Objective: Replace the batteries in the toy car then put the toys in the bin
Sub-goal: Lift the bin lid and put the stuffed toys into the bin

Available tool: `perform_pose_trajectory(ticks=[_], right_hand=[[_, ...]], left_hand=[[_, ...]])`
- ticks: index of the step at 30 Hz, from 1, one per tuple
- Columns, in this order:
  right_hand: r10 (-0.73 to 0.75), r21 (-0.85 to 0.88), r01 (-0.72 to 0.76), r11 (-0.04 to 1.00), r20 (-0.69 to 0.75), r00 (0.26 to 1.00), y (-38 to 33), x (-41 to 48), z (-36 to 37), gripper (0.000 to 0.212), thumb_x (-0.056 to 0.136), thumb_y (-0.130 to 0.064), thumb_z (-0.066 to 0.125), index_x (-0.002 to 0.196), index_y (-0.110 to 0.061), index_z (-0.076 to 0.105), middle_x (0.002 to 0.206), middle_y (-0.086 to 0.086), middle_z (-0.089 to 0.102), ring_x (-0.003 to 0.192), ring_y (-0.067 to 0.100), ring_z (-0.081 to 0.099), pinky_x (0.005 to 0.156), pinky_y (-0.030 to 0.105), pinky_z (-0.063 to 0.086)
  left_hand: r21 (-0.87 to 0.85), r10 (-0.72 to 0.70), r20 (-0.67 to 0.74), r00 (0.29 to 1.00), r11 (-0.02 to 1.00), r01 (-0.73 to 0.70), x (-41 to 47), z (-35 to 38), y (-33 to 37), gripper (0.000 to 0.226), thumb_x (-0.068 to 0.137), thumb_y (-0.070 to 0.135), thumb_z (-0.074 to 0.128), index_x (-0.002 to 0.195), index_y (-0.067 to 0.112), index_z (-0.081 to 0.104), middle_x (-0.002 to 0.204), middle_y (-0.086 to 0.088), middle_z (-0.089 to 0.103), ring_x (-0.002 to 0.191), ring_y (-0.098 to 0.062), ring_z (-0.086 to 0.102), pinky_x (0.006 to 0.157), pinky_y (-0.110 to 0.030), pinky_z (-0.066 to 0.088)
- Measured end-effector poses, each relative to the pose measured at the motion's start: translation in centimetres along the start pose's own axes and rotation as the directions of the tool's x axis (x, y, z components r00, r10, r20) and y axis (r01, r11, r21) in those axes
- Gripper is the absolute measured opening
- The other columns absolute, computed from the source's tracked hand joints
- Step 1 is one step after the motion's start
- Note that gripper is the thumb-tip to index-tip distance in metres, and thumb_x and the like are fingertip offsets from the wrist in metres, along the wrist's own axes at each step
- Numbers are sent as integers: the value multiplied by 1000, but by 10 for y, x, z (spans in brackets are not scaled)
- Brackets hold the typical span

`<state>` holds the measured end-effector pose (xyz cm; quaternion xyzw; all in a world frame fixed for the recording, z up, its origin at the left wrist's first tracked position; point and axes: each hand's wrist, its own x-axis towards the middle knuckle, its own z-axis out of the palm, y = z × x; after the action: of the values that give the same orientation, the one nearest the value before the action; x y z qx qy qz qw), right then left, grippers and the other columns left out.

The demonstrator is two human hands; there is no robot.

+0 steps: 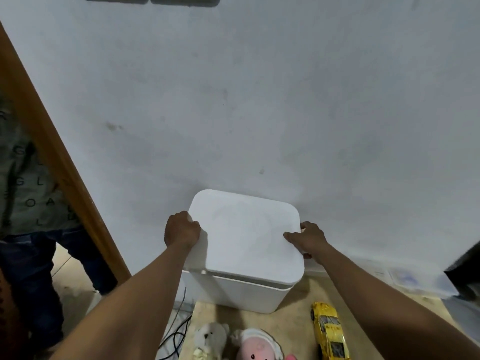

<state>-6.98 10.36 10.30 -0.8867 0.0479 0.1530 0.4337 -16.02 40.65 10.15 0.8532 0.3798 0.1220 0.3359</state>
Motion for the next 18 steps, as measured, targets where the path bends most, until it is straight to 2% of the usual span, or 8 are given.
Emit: perform_pose_trajectory(ticks=[2,4,6,9,12,15,18], right_hand=[[-38,-5,38,999,-37,999,-1,-7,-14,51,78,-34,77,121,-13,58,116,8,66,102,28,65,86,43,57],[-72,-40,69,997,-74,995,2,-18,-33,54,81,-35,75,127,-14,57,121,8,65,106,28,64,90,39,54],[-106,-86,97,992,-110,988,10,-29,-54,53,84,-35,72,131,-14,56,126,7,64,111,28,62,87,32,50],[-125,-119,106,987,-158,980,39,-45,-91,52,87,-36,69,132,-15,56,129,7,63,114,28,60,84,29,45],[-79,-130,49,990,-231,970,86,-55,-132,56,87,-40,68,134,-13,54,132,8,60,118,28,57,85,30,43],[27,-110,-66,992,-321,947,144,-65,-175,66,87,-48,67,139,-11,49,139,9,54,125,29,52,95,34,44],[165,-70,-207,976,-389,907,212,-77,-220,65,83,-51,67,134,-12,54,134,10,58,118,31,57,94,37,48]], left_hand=[[45,84,-17,996,995,-83,-10,-1,9,15,86,21,59,93,9,65,103,-12,65,98,-34,61,77,-33,48],[88,148,-13,989,985,-146,-22,2,21,19,89,25,59,99,10,67,107,-13,65,102,-34,61,81,-35,49],[115,197,-5,980,974,-195,-36,9,34,22,89,27,59,101,10,68,109,-15,66,105,-36,60,85,-37,49],[125,237,34,971,963,-240,-68,32,58,28,89,29,61,109,11,69,116,-15,66,112,-36,59,93,-39,48],[84,257,97,962,961,-265,-111,65,90,33,88,32,62,115,13,67,119,-14,63,115,-35,58,92,-37,46],[-6,287,209,935,956,-292,-162,109,119,27,84,33,62,101,11,65,108,-11,63,105,-34,61,81,-33,45],[-22,330,325,886,939,-342,-222,158,145,35,85,39,59,106,12,63,110,-10,65,104,-31,63,84,-32,49]])
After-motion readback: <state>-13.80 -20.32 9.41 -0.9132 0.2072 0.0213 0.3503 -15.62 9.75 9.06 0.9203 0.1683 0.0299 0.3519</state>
